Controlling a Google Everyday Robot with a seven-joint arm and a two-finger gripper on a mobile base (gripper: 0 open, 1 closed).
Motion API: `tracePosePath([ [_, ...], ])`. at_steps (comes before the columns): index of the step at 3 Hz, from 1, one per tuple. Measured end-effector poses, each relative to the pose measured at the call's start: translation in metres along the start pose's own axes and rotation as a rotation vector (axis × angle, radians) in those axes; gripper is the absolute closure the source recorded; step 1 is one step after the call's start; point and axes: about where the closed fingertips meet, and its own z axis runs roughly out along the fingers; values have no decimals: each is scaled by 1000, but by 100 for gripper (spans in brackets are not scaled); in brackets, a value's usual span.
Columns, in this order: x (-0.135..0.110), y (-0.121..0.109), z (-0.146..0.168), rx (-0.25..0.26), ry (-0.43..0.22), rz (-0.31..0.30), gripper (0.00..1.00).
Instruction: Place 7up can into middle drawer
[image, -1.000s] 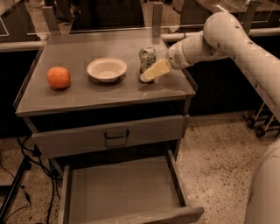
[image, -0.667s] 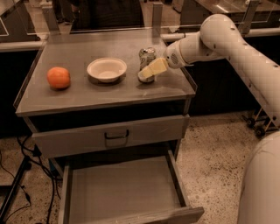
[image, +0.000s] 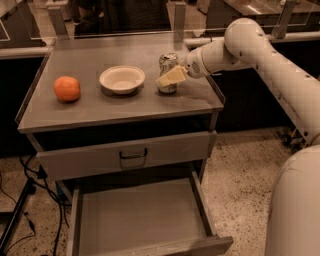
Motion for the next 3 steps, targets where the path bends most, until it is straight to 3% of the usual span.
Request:
tracePosePath([
  [3, 0, 1, 0, -1, -1, 0, 97],
])
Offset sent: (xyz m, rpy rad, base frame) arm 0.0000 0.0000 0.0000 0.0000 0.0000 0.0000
